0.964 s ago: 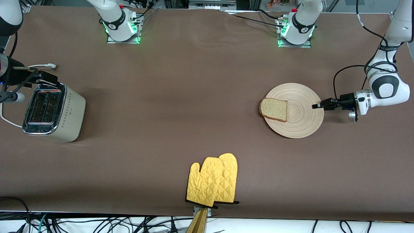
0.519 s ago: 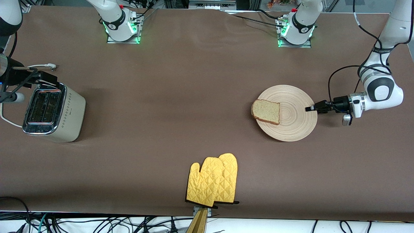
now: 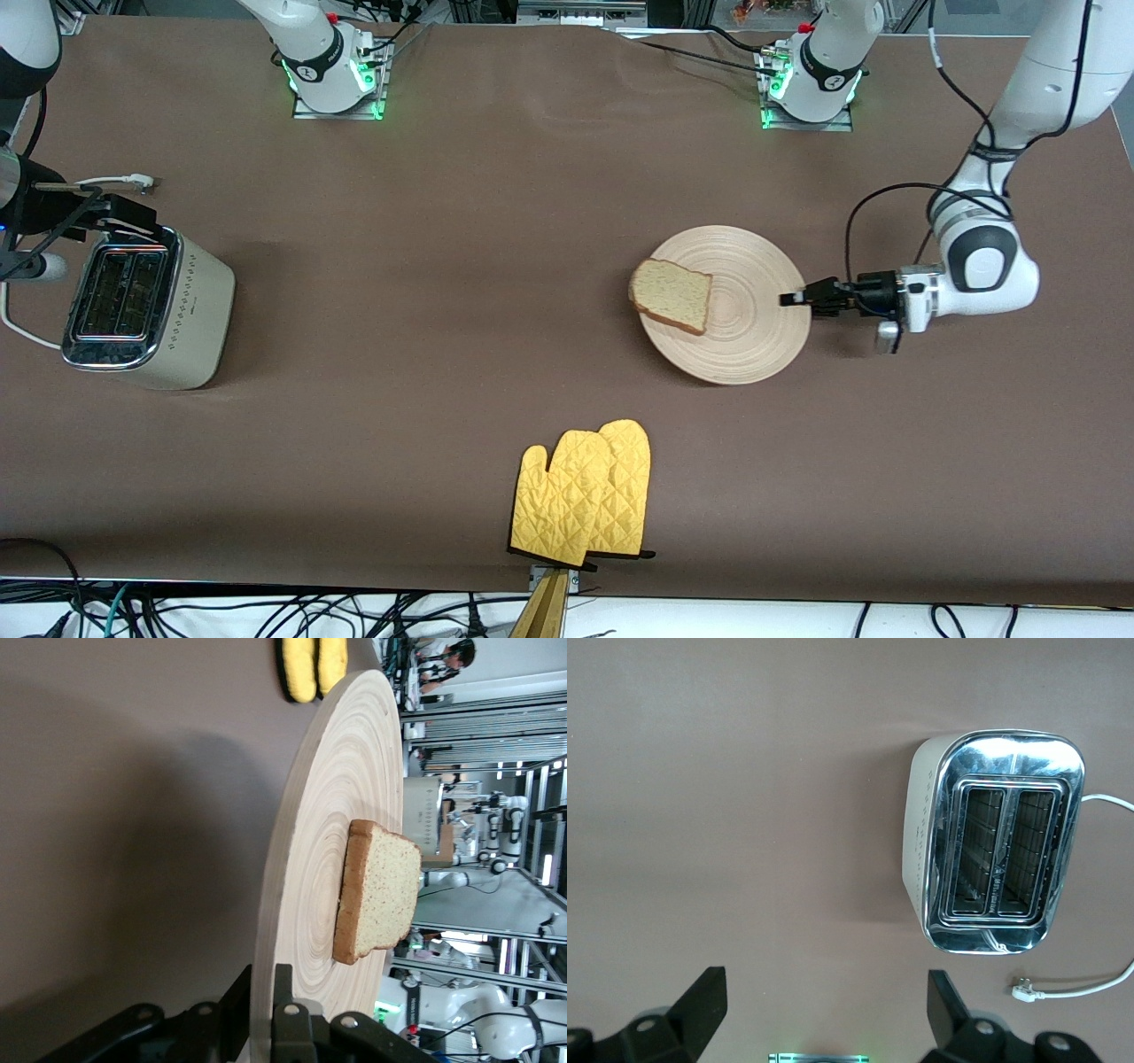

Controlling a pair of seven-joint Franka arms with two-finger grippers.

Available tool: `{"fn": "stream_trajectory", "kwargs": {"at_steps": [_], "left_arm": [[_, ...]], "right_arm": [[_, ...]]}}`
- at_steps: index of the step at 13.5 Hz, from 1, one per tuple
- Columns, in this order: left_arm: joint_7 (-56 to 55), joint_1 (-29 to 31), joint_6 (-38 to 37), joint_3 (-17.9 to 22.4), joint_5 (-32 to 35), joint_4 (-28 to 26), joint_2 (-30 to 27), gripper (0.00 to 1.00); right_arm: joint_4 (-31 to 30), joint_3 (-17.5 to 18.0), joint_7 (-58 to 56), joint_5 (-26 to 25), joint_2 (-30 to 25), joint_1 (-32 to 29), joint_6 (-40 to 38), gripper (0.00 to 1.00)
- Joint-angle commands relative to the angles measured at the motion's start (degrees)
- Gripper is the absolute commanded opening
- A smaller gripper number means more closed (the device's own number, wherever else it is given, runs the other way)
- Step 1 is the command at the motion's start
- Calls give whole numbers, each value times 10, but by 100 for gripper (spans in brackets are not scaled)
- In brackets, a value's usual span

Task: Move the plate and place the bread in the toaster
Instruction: 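Slide the wooden plate with the left gripper toward the toaster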

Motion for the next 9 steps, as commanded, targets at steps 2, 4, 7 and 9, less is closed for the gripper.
{"fn": "stream_trajectory", "kwargs": {"at_steps": [2, 4, 7, 9], "left_arm": [[10, -114, 65, 1, -104, 0, 3, 0], [11, -176, 108, -2, -178, 5, 12, 0], [15, -246, 128, -2, -271, 24, 39, 0], [15, -287, 148, -3, -321, 42, 59, 0]], "right_arm": [[11, 0, -3, 4, 3, -2, -5, 100], [11, 0, -3, 4, 4, -2, -5, 100], [11, 0, -3, 4, 4, -2, -5, 100], [11, 0, -3, 4, 4, -2, -5, 100]]}}
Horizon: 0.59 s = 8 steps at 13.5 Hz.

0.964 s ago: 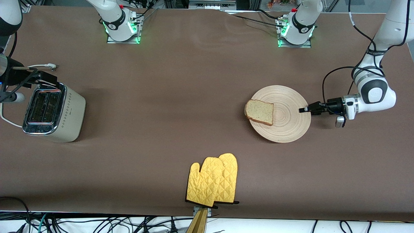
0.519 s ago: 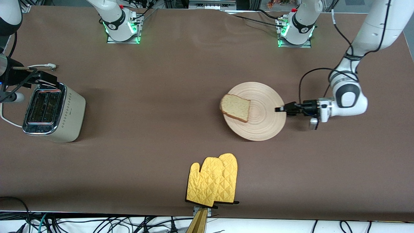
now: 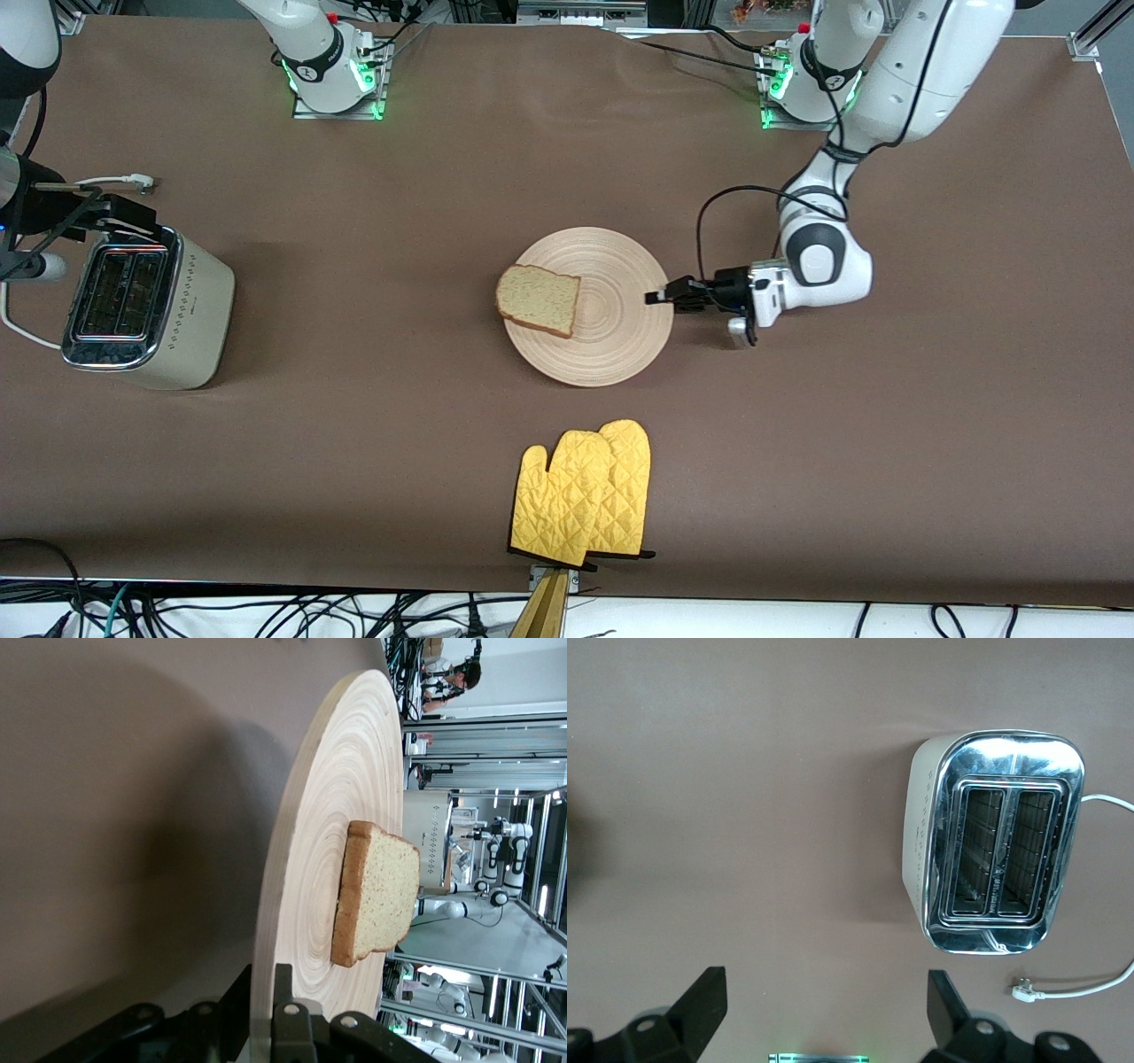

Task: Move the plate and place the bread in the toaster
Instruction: 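Slide the wooden plate with the left gripper toward the toaster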

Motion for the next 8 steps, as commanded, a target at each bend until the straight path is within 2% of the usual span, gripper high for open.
{"fn": "stream_trajectory", "kwargs": {"at_steps": [1, 4, 8], "left_arm": [[13, -56, 1, 4, -77, 46, 39, 0], [9, -115, 67, 4, -139, 90, 68, 0], [7, -129, 82, 4, -165, 117, 86, 0]], "right_arm": [[11, 0, -3, 3, 4, -2, -5, 100], [11, 0, -3, 5, 4, -2, -5, 100], [11, 0, -3, 5, 4, -2, -5, 100]]}}
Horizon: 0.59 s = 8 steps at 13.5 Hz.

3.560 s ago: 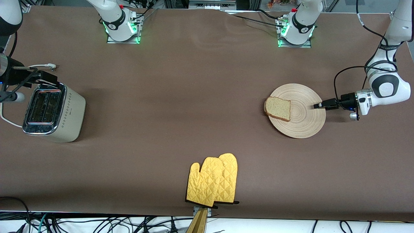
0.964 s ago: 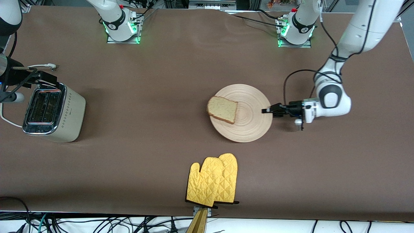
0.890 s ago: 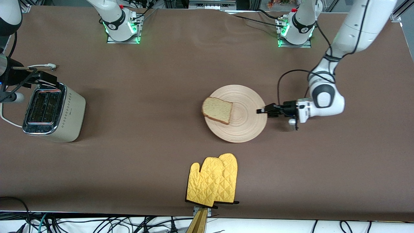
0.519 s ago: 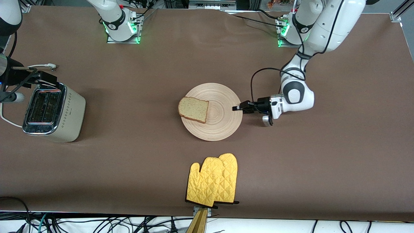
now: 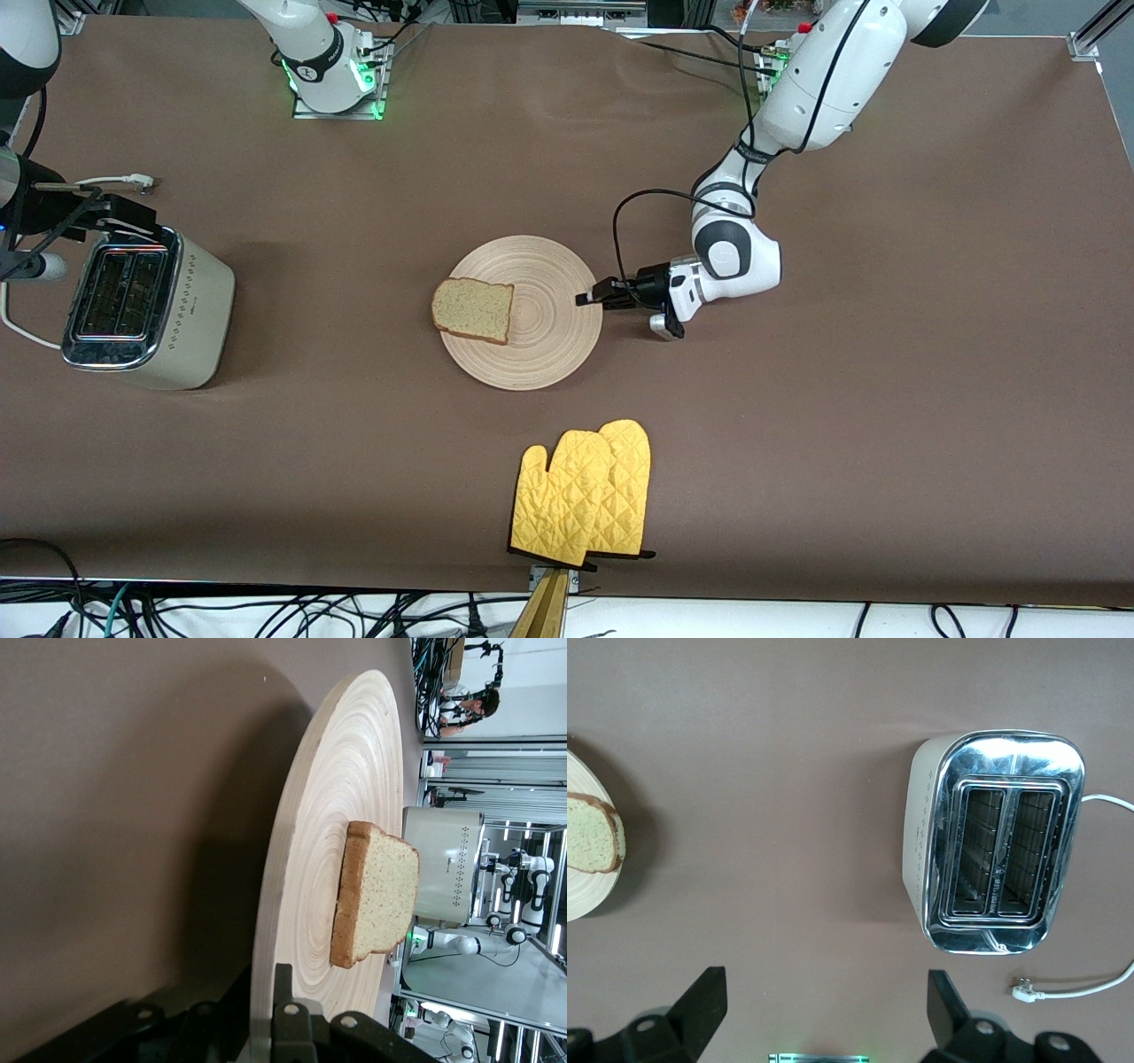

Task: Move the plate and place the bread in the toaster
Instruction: 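Slide the wooden plate with the left gripper toward the toaster, then release the plate and draw the left gripper back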

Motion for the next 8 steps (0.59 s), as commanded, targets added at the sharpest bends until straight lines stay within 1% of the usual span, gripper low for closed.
{"fn": "stream_trajectory", "kwargs": {"at_steps": [1, 2, 3, 5, 6, 7, 8], "left_arm": [[7, 0, -8, 4, -30, 19, 6, 0], [7, 0, -8, 4, -31, 19, 5, 17], [11, 0, -8, 4, -33, 18, 4, 42], [12, 3, -8, 4, -35, 15, 2, 50], [11, 4, -8, 5, -35, 13, 0, 51], [11, 6, -8, 5, -35, 11, -5, 54], [13, 16, -8, 6, -33, 2, -14, 59]], "right_arm": [[11, 0, -3, 5, 4, -2, -5, 100], [11, 0, -3, 5, 4, -2, -5, 100], [10, 0, -3, 5, 4, -2, -5, 100], [11, 0, -3, 5, 4, -2, -5, 100], [11, 0, -3, 5, 4, -2, -5, 100], [11, 0, -3, 5, 4, -2, -5, 100], [11, 0, -3, 5, 4, -2, -5, 100]]}}
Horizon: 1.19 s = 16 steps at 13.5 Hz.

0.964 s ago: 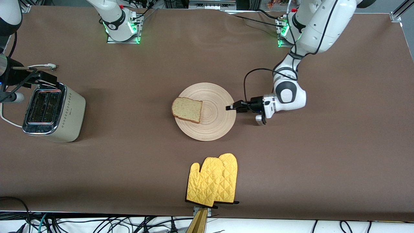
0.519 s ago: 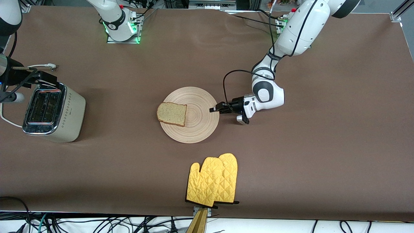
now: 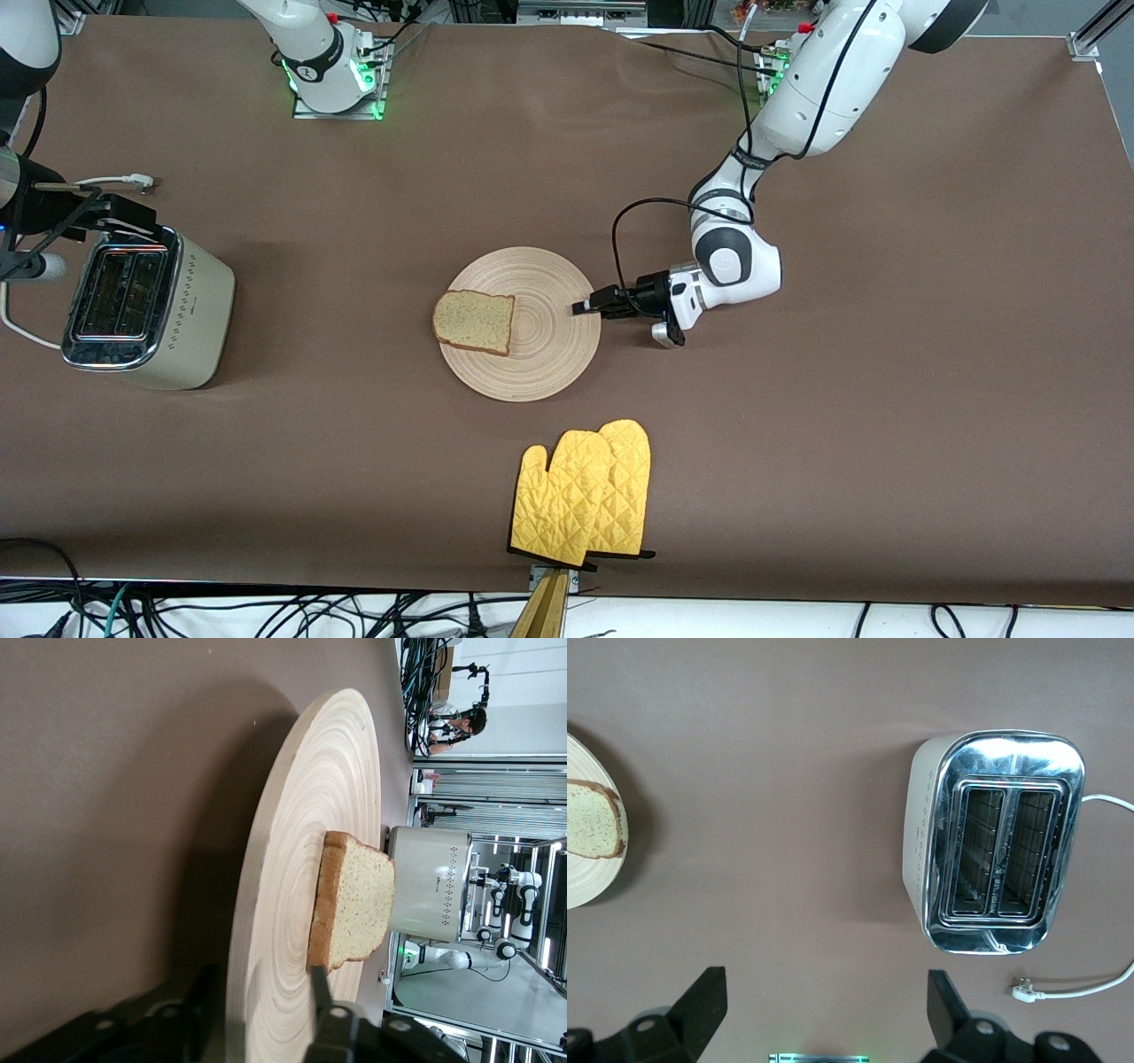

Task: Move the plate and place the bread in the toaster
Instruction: 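Release the plate and draw the left gripper back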

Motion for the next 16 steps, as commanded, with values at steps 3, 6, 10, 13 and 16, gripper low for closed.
{"fn": "stream_trajectory", "kwargs": {"at_steps": [3, 6, 10, 13, 16], "left_arm": [[13, 76, -7, 1, 12, -77, -78, 100], [13, 176, -7, 1, 154, -115, -134, 100], [7, 276, -11, 1, 399, -116, -199, 100], [-66, 328, -13, 1, 510, -113, -235, 100], [-264, 345, -41, 1, 707, -83, -282, 100]], "right_arm": [[11, 0, -3, 4, 4, -2, -5, 100], [11, 0, 3, 4, 4, -2, -5, 100], [10, 1, 5, 5, 4, 1, 5, 100], [10, 1, 58, 5, 4, 0, 8, 100], [9, 0, 78, 12, 5, -4, 19, 100]]}}
